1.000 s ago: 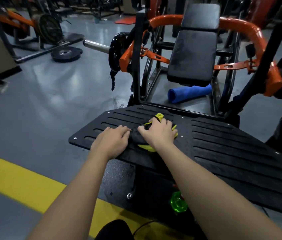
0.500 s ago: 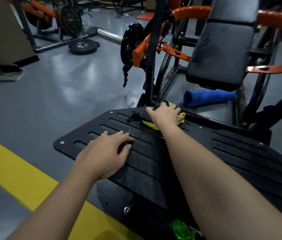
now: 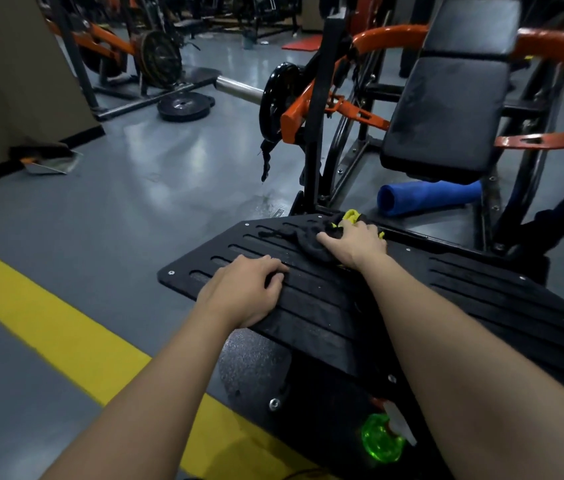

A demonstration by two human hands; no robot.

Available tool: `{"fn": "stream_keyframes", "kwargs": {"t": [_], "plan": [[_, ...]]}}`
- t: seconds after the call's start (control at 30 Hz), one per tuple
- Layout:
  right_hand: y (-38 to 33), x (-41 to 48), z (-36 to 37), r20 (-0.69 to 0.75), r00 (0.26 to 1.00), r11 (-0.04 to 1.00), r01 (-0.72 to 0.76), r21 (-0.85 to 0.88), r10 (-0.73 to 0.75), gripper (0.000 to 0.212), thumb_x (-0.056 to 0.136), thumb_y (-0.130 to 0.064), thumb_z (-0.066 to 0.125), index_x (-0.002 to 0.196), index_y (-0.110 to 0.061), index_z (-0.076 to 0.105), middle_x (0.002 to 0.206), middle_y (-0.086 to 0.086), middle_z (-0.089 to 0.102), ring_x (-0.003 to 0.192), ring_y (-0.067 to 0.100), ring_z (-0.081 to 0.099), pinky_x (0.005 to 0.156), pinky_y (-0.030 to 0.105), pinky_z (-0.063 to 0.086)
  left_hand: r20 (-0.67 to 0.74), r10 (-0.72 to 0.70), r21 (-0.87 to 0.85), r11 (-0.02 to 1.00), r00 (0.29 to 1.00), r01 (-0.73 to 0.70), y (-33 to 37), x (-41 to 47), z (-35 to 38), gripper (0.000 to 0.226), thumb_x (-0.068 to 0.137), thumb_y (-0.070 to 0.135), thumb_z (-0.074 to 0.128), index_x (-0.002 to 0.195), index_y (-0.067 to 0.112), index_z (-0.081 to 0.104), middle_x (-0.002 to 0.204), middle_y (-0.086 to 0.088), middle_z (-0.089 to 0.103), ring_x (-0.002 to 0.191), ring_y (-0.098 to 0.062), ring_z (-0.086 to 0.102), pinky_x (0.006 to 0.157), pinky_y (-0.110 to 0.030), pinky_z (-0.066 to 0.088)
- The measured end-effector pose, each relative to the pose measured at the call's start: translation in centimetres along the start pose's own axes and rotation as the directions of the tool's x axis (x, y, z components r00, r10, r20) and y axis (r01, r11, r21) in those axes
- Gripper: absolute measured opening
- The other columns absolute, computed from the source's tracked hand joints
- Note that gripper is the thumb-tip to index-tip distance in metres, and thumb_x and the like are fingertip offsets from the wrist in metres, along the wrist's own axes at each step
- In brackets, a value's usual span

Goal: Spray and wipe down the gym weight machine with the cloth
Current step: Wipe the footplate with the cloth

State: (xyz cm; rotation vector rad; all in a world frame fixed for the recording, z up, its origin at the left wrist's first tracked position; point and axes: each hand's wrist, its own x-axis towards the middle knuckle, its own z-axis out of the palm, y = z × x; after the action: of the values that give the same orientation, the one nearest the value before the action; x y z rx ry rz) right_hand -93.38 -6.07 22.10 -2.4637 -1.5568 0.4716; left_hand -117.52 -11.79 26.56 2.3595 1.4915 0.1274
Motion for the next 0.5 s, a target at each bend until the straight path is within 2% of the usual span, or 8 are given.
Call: {"fn": "stream_keyframes", "kwargs": {"t": [0.17,0.33,0.43,0.5], "plan": [[0.7,-5.6,-1.1,-0.035,0.999,0.996,0.036,0.082,-0.034,0.076,0.085,-0.074,0.053,0.138,-0.019,0.056,0.139,0.010,0.056,0.134,0.033,0.044,0.108,0.048,0.042,-0.068,0.040,-0.044,0.998,0.997,-0.043,-0.5,-0.1,0.2,0.032,0.102,0.041,0.039,0.121,0.041,0.064,0.133,0.011,0.066,0.122,-0.024,0.059,0.097,-0.043,0.050],[0.8,-13.0,-2.3,-0.012,0.999,0.988,0.042,0.145,-0.040,0.057,0.081,-0.073,0.061,0.111,-0.024,0.067,0.116,0.006,0.067,0.113,0.030,0.060,0.086,0.037,0.048,-0.093,0.028,-0.060,0.998,0.995,-0.033,-0.7,-0.2,0.4,0.031,0.098,0.042,0.040,0.114,0.041,0.066,0.119,0.008,0.071,0.101,-0.024,0.066,0.087,-0.041,0.054],[0.2,-16.9,-2.5,-0.046,0.995,0.990,0.088,0.110,-0.083,0.058,0.073,-0.077,0.066,0.105,-0.029,0.068,0.113,0.002,0.071,0.111,0.029,0.064,0.088,0.036,0.050,-0.088,0.021,-0.056,0.998,0.996,-0.026,-0.7,-0.4,0.3,0.030,0.098,0.040,0.041,0.117,0.040,0.065,0.117,0.005,0.071,0.101,-0.025,0.065,0.082,-0.038,0.052],[-0.2,-18.8,-2.9,-0.041,0.993,0.991,0.111,0.079,-0.108,0.070,0.065,-0.084,0.069,0.109,-0.029,0.067,0.115,0.000,0.071,0.112,0.027,0.063,0.088,0.036,0.050,-0.072,0.013,-0.053,0.998,0.997,-0.017,-0.4,-0.4,0.0,0.027,0.097,0.038,0.043,0.114,0.038,0.063,0.116,0.000,0.070,0.103,-0.030,0.064,0.079,-0.038,0.049]]}}
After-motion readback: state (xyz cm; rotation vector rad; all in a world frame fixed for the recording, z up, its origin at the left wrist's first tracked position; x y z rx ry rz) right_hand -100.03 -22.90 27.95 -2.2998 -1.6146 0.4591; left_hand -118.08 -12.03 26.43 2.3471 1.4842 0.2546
